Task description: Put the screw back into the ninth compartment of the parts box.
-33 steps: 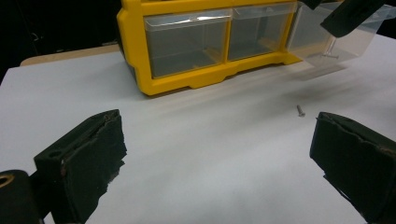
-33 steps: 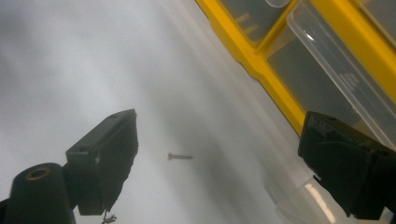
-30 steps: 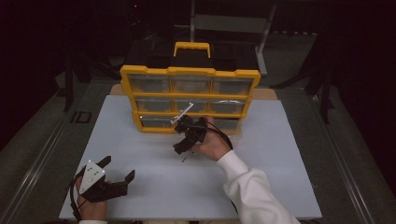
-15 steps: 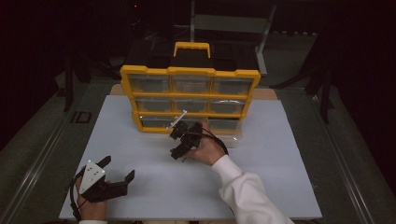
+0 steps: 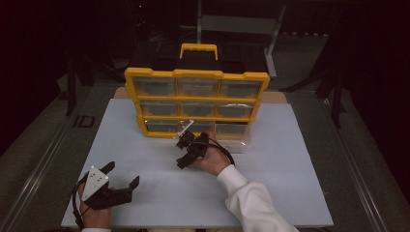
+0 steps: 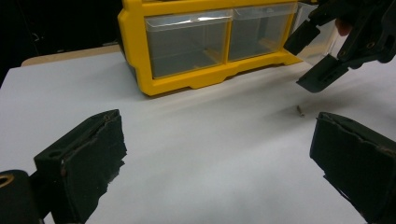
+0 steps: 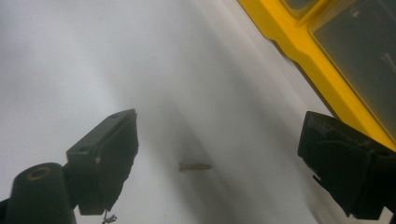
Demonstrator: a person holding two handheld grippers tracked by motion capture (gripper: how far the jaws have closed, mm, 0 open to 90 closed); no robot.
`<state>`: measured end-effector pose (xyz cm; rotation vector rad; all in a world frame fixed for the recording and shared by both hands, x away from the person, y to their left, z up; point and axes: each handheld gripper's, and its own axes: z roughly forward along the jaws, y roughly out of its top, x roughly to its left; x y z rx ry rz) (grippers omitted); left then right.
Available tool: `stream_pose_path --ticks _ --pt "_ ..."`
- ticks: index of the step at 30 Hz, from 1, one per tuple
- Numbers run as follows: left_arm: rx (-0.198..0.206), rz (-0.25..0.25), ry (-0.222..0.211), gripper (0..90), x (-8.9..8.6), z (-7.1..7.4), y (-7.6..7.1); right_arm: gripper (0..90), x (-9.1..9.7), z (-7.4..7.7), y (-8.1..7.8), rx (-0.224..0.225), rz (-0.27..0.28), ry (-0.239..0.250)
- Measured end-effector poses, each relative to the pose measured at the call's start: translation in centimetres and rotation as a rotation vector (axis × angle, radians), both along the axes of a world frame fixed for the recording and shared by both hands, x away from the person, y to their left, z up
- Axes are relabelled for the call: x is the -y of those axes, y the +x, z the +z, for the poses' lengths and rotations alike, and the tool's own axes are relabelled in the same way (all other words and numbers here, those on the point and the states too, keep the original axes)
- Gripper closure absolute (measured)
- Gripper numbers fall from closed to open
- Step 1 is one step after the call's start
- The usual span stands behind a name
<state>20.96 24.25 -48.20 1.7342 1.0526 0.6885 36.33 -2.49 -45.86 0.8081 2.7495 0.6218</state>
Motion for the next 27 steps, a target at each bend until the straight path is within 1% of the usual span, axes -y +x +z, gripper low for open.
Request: stream_pose_path --ticks 5,8,12,17,23,27 --pt "0.0 0.0 -0.001 3.4 0.0 0.0 0.0 12.2 0.0 -0.6 0.2 -0.009 -0.006 -0.003" --pt "0.001 0.0 -0.001 3.4 0.0 0.0 0.0 12.7 -0.1 -0.9 0.3 0.002 -0.011 -0.015" --pt "0.0 0.0 -0.001 3.4 0.0 0.0 0.0 12.7 -0.1 -1.3 0.4 -0.006 -0.014 -0.017" --pt "0.0 0.0 0.0 3.4 0.0 0.0 0.0 13.5 -0.2 -1.7 0.4 -0.014 -0.018 -0.039" --pt "0.001 0.001 -0.001 3.4 0.0 0.0 0.0 14.3 -0.3 -2.2 0.4 -0.007 -0.031 -0.06" --pt "0.0 0.0 0.0 3.4 0.0 0.0 0.0 14.7 -0.3 -2.5 0.2 -0.006 -0.037 -0.064"
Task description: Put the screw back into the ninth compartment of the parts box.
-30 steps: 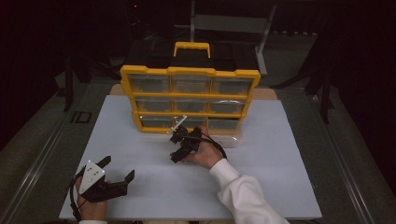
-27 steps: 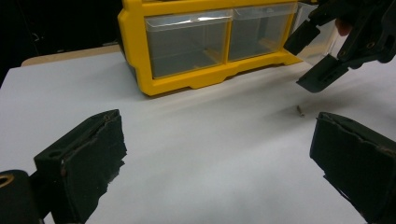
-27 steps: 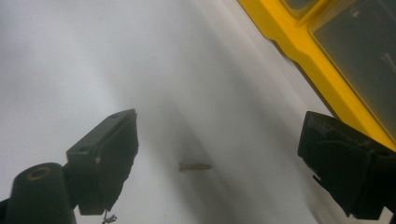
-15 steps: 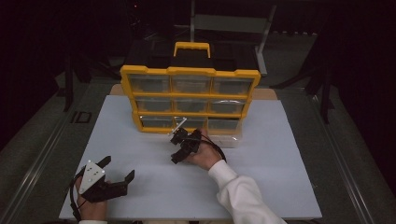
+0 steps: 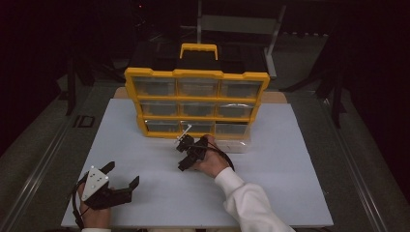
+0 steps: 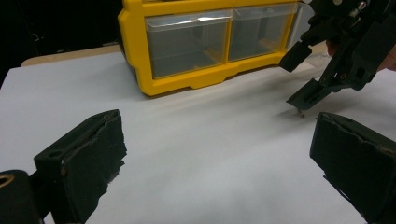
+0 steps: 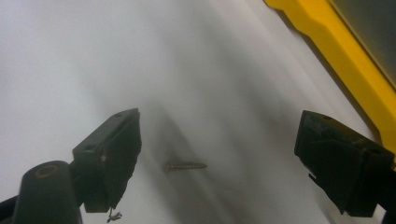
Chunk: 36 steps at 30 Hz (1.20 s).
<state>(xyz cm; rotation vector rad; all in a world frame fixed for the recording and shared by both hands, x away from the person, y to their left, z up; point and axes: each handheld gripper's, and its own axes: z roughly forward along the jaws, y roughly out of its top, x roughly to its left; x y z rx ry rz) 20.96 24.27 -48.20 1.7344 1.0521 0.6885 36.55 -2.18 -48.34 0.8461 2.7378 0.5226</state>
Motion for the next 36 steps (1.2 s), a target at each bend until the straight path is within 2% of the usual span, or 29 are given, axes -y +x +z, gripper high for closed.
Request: stream_pose_path --ticks 10,14,23,36 --pt "0.0 0.0 0.0 3.4 0.0 0.0 0.0 17.7 0.2 -1.1 -0.2 -0.004 -0.049 -0.008" --pt "0.001 0.001 0.0 3.4 0.0 0.0 0.0 21.7 0.3 -1.3 -0.1 -0.014 -0.072 -0.015" --pt "0.0 0.001 0.001 3.4 0.0 0.0 0.0 34.8 0.9 -1.6 0.0 -0.052 -0.086 0.012" --pt "0.0 -0.001 0.002 3.4 0.1 0.0 0.0 41.1 1.6 -1.4 -0.1 -0.081 -0.103 0.01"
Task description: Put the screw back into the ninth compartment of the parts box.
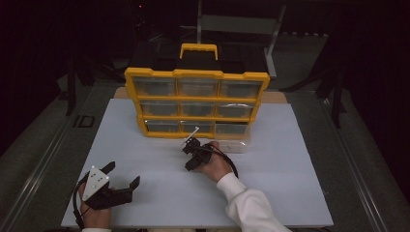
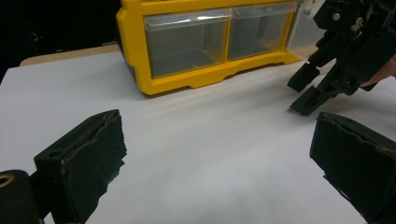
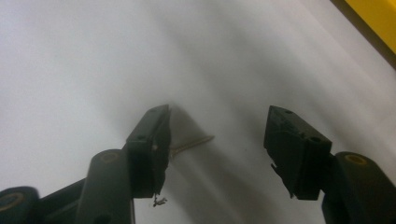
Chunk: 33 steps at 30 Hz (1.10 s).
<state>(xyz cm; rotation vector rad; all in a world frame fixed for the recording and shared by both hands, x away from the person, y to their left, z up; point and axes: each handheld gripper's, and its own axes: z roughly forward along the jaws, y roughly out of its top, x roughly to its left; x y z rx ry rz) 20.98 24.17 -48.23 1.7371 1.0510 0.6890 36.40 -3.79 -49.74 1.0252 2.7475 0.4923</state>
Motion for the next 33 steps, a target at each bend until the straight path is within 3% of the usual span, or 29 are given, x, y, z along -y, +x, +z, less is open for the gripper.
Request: stream_pose_path --ticks 6,11,16,29,33 --pt "-0.001 -0.001 0.002 3.4 0.0 0.0 0.0 44.8 0.2 0.1 0.0 -0.017 -0.006 0.002" --pt "-0.001 -0.002 0.003 3.4 0.0 0.0 0.0 45.2 0.2 0.4 0.0 -0.008 -0.023 0.032" --pt "0.001 0.001 -0.001 3.4 -0.1 0.0 0.0 45.5 0.1 0.0 0.2 -0.04 -0.048 0.031" --pt "-0.002 -0.001 0.002 3.4 0.0 0.0 0.0 64.4 1.0 0.3 0.0 -0.063 -0.035 0.011" --pt "-0.002 -0.001 0.002 3.4 0.0 0.0 0.0 74.6 1.3 0.3 0.0 -0.072 -0.008 -0.005"
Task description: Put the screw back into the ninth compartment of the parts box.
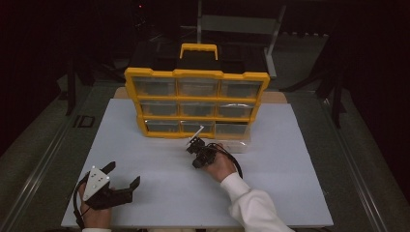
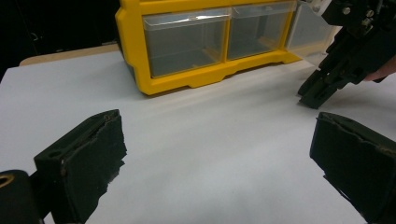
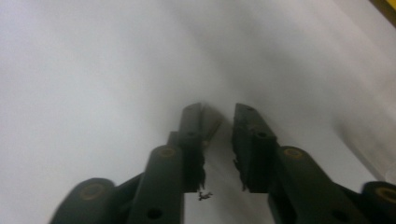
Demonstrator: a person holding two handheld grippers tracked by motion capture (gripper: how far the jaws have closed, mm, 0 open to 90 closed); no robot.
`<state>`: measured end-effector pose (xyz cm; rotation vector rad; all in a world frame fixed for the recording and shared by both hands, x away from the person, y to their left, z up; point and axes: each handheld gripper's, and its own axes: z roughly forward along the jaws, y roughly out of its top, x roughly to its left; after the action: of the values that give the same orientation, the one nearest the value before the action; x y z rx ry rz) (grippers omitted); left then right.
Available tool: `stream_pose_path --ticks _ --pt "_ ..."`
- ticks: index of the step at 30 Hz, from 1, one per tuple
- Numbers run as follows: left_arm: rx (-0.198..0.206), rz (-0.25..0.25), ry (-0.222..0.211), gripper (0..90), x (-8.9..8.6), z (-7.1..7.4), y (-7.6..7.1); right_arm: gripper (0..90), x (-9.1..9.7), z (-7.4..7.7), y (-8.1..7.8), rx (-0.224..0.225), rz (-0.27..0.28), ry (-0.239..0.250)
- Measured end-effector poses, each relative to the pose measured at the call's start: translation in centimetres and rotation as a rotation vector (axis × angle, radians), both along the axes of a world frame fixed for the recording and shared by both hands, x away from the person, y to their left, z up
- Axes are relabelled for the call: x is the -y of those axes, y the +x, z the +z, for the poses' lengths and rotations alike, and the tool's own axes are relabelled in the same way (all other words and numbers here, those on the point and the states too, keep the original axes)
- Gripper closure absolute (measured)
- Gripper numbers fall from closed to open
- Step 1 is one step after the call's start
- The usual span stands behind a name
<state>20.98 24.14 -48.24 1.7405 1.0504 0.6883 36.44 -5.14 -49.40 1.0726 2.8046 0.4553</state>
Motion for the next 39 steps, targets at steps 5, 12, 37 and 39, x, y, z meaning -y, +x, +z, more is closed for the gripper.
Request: stream_pose_path --ticks 5,12,37,39 --pt "0.0 -0.001 0.001 3.4 0.0 0.0 0.0 83.6 0.1 0.1 0.1 -0.021 0.01 -0.012" --pt "0.001 0.001 0.0 3.4 0.0 0.0 0.0 87.1 -0.2 0.2 0.0 -0.028 0.044 -0.055" --pt "-0.002 0.001 0.0 3.4 0.0 0.0 0.0 87.8 -0.4 1.3 -0.1 -0.048 0.08 -0.053" --pt "-0.001 0.0 0.0 3.4 0.0 0.0 0.0 87.8 -0.4 1.6 -0.1 -0.045 0.08 -0.051"
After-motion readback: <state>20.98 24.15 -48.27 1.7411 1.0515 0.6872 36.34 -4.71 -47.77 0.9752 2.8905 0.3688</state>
